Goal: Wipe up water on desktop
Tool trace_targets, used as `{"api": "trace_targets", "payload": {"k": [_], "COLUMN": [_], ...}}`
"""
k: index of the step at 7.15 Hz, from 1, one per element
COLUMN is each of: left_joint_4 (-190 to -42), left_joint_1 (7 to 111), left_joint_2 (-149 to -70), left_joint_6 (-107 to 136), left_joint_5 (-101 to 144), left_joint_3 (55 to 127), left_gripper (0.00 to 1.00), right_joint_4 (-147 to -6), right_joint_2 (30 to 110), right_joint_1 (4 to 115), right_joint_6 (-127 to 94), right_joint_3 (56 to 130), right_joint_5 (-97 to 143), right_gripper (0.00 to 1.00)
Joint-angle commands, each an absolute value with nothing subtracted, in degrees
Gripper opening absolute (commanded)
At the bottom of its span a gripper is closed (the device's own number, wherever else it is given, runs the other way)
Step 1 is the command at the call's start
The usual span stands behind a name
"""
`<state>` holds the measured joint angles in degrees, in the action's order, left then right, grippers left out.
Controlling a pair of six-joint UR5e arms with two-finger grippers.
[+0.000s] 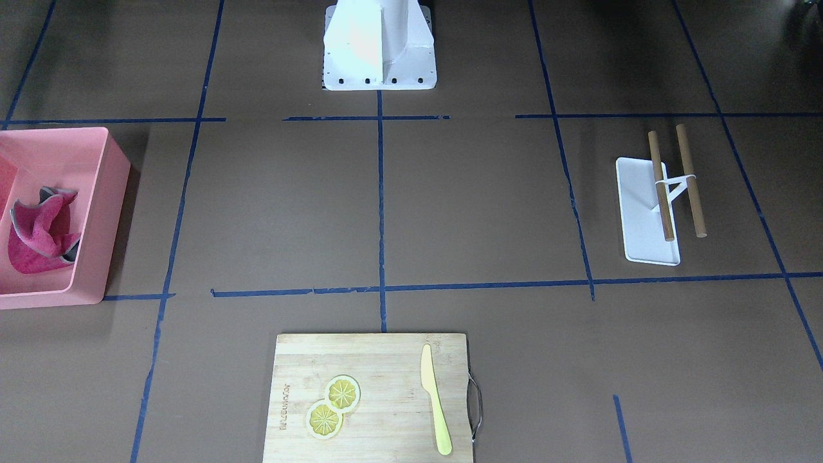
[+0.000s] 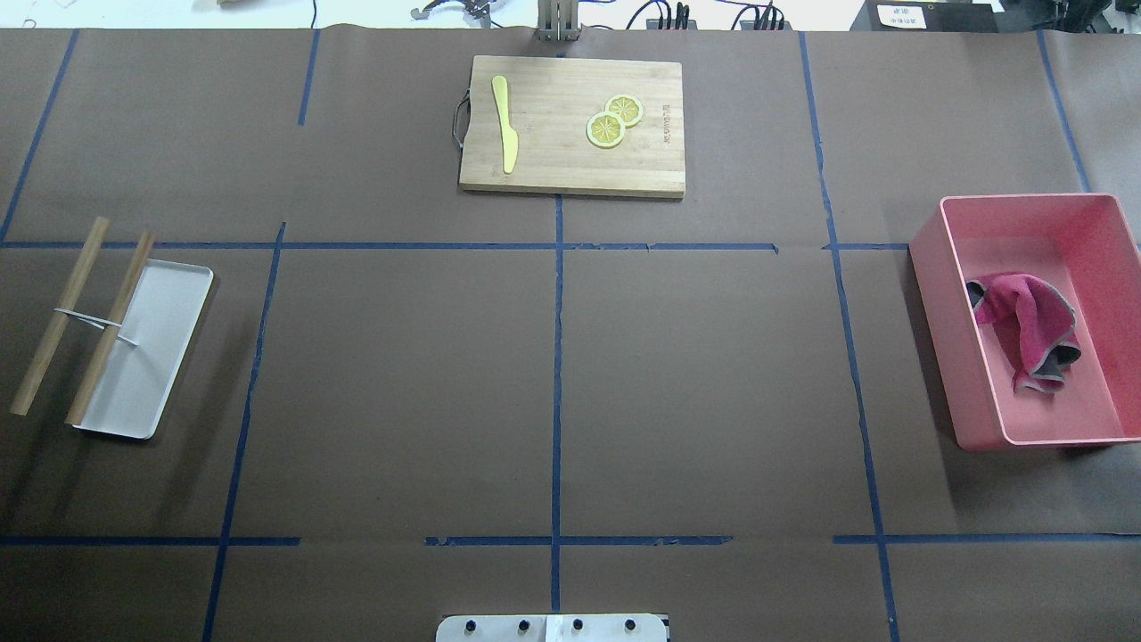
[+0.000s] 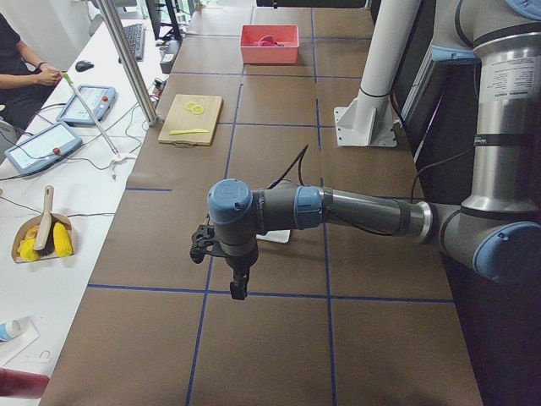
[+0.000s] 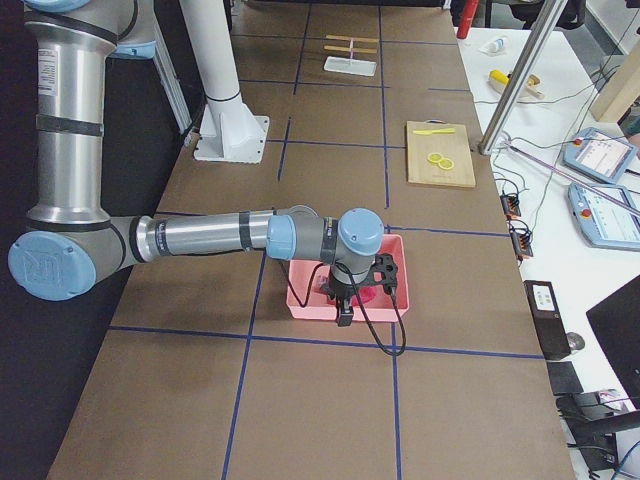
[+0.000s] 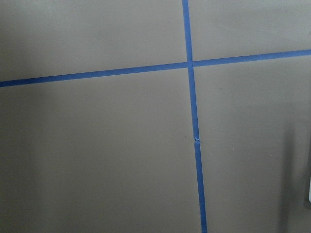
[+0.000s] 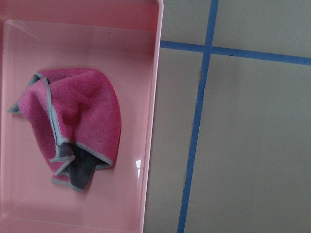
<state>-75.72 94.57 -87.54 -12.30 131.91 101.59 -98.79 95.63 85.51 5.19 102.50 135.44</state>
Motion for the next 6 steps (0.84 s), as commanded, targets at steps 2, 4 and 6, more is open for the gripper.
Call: {"api": "trace_targets", "payload": {"k": [2, 4, 6], "left_joint_4": [-75.76, -75.85, -75.85], "left_joint_1": [94.57, 94.31, 94.13], "left_joint_2": [-87.45, -87.45, -87.45], "left_joint_6": [-12.30, -12.30, -12.30], "left_joint_5": [132.01, 132.01, 132.01], "left_joint_3": [101.78, 101.87, 101.95], "left_gripper": [1.00, 1.00, 1.00], "right_joint_4": [-98.70, -98.79, -98.79], "right_joint_2": [95.54, 95.45, 95.01], "right_joint_1": [85.52, 85.52, 85.52], "right_joint_6": [5.36, 5.36, 5.27], "right_joint_3": [102.48, 102.39, 102.39], "right_joint_5": [135.44, 135.44, 135.44], "right_gripper": [1.00, 1.00, 1.00]}}
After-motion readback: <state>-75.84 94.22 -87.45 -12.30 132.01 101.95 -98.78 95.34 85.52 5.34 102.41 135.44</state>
